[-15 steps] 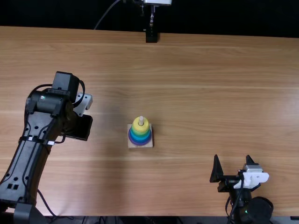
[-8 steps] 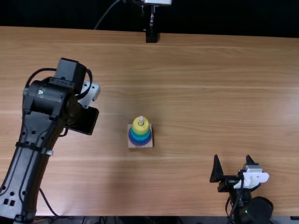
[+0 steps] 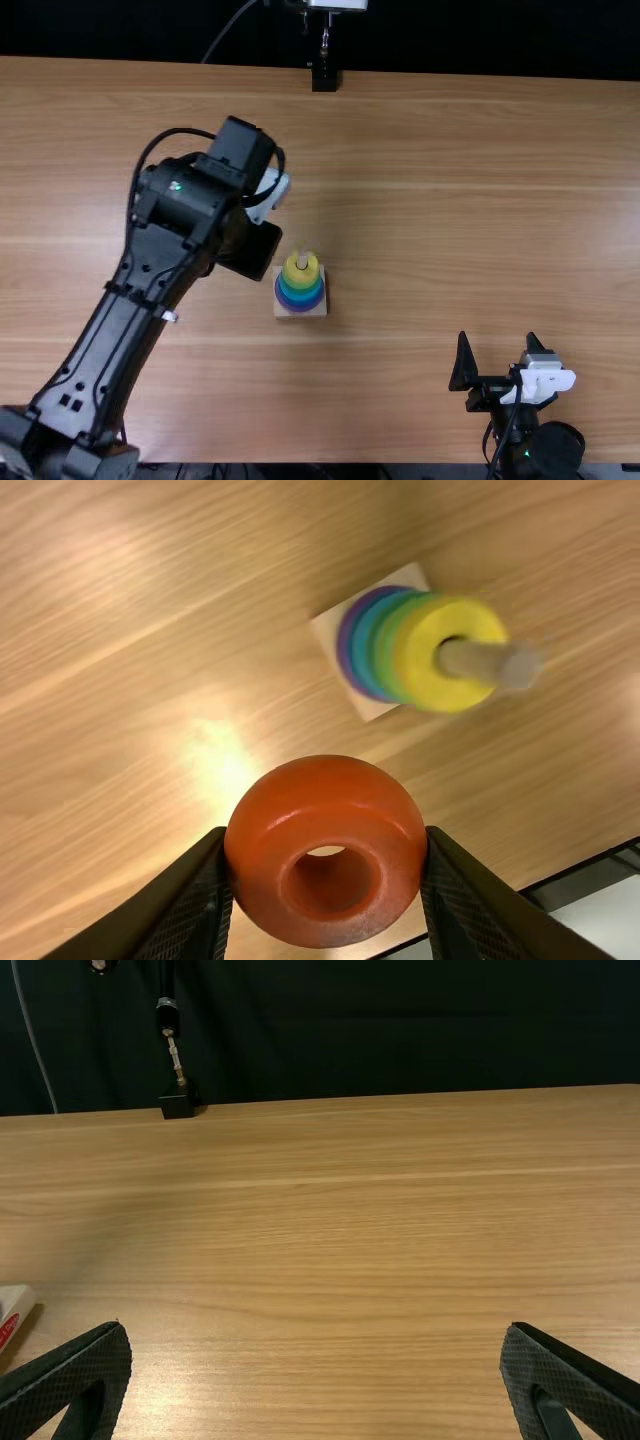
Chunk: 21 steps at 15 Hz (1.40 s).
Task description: Build the Hanoi tower: stack the rings onto the peg from bottom to top in this color order: purple, dark blue, light blue, dark green, light green, yellow, orange.
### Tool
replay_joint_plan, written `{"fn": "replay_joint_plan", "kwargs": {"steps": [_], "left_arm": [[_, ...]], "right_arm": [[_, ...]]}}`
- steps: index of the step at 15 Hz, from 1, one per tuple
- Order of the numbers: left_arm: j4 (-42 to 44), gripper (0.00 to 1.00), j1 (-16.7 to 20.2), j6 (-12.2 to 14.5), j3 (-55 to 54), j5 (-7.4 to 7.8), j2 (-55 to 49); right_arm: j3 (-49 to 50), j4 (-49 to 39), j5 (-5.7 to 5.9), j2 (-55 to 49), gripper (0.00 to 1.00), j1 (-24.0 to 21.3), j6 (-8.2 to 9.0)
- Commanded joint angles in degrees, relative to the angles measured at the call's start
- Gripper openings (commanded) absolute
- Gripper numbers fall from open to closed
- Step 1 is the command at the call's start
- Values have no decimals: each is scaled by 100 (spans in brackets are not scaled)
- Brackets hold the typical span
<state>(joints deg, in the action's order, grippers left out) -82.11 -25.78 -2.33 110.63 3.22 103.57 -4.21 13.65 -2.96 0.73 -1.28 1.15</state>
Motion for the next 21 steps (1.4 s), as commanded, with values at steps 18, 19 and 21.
{"fn": "replay_joint_plan", "kwargs": {"steps": [18, 19, 21], "left_arm": [[184, 0, -876, -421, 750, 15, 963], [269, 0, -867, -421, 750, 5, 999], [300, 0, -867, -421, 758, 15, 1016]], "right_arm": [[333, 455, -20, -73, 100, -74, -20], [333, 455, -20, -73, 100, -65, -20], [333, 455, -20, -73, 100, -74, -20]]}}
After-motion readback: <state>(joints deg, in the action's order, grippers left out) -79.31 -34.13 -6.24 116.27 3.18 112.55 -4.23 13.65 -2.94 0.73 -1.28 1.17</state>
